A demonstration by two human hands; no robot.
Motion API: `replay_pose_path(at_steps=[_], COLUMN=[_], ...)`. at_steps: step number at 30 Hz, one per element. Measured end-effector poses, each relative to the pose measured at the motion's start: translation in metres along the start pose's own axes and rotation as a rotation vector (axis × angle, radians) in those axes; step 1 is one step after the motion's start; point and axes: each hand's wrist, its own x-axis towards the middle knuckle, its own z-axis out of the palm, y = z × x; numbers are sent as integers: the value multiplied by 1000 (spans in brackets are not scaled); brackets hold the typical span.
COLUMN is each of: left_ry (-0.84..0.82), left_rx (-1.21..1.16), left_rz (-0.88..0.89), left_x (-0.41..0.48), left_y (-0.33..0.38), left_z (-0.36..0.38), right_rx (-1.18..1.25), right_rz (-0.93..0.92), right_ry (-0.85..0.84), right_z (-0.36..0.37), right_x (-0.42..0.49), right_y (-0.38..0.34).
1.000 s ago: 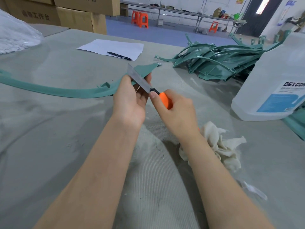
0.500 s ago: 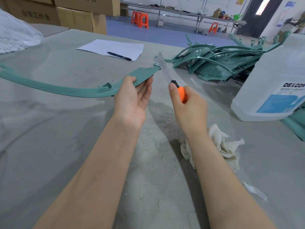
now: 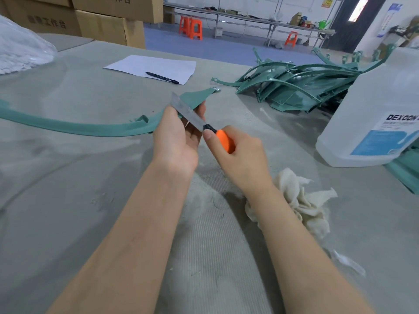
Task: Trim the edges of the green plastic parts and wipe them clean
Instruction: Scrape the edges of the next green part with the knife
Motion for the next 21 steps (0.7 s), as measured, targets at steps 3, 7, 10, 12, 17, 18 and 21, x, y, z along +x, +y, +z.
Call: replay_pose_path(at_steps=[3,7,10,12,17,18,21], left_ry=[-4,25,37,30,22,28,46], left_rx=[-2,4,31,32,34,33,10], left_rz=[-17,-33,-25,-28,-15,-12,-5], left_x=[0,1,1,0,3,3,5], left_y=[-1,-1,-1,-2,-2,-2,-3], left_z=[-1,0,-1,-1,-2,-3,-3], right_rx=[-4,-5,-9,-11,-13,-9,9], right_rz=[10,50,90,108,142,126,56], right_ry=[11,70,106,126,158,145,63], right_z=[1,-2,-4,-4,-5,-5,-3], right_x=[0,3,5,5,6,6,4], right_y=[1,5,9,10,13,13,8])
